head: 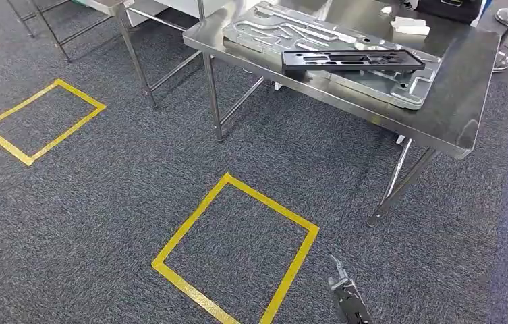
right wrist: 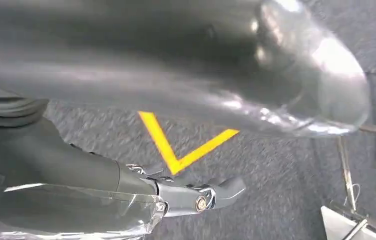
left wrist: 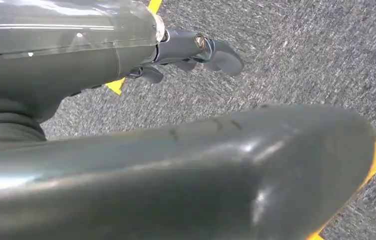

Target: Take the parts from the cabinet and place them on the table.

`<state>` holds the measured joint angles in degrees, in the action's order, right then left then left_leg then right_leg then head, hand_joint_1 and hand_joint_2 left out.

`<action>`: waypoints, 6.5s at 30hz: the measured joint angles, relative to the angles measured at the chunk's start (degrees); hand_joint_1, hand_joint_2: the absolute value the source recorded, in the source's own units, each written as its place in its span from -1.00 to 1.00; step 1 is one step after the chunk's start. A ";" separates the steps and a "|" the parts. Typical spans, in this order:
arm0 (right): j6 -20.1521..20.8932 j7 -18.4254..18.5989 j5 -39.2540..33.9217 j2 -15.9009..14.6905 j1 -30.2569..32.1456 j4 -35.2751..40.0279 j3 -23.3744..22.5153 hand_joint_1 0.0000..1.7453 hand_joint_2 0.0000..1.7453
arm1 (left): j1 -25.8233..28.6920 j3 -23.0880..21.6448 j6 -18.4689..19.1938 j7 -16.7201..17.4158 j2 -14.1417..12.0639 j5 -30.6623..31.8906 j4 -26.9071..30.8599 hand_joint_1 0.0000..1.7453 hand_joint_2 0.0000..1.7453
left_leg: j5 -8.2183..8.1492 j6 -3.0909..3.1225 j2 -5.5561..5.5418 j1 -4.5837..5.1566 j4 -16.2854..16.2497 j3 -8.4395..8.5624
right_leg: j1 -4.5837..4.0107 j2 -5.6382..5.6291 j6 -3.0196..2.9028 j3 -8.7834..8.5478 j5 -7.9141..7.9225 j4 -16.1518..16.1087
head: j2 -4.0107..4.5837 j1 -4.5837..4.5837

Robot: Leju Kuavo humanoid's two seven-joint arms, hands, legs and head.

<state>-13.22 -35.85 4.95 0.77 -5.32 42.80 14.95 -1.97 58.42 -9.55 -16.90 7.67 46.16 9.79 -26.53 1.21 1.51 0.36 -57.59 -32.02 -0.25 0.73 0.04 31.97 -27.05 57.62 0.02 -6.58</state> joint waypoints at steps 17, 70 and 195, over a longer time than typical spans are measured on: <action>1.77 -4.35 -7.69 2.54 4.61 15.63 -2.95 -1.00 -1.00 | -0.06 0.15 0.17 -0.22 -0.57 1.01 0.00 -1.00 -1.00 | -0.19 0.24 0.00 0.32 -0.35 -0.12 | 0.31 -0.02 0.27 0.00 0.11 -0.08 | 0.00 0.00; 6.53 -4.28 -6.38 3.34 0.97 0.04 0.98 -1.00 -1.00 | -0.30 1.79 0.57 1.84 -0.92 1.01 0.00 -1.00 -1.00 | 0.10 -1.07 -0.26 -0.70 -0.61 -0.69 | 1.17 -0.69 0.37 -0.59 -0.33 -0.20 | 0.02 0.00; 2.25 -4.30 -3.99 3.85 2.31 -11.91 10.43 -1.00 -1.00 | -1.46 11.80 -1.07 3.06 0.31 -6.60 0.24 -1.00 -1.00 | -4.58 -2.25 2.86 -1.78 1.24 6.19 | 2.32 3.64 2.97 2.83 0.93 2.18 | 0.00 -0.17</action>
<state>-10.97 -40.15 0.96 4.61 -3.00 30.88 25.38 -3.42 70.23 -10.62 -13.84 7.98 39.56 10.03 -31.11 -1.03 4.37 -1.42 -56.34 -25.83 2.07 4.37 3.01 34.80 -26.11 59.80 0.02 -6.75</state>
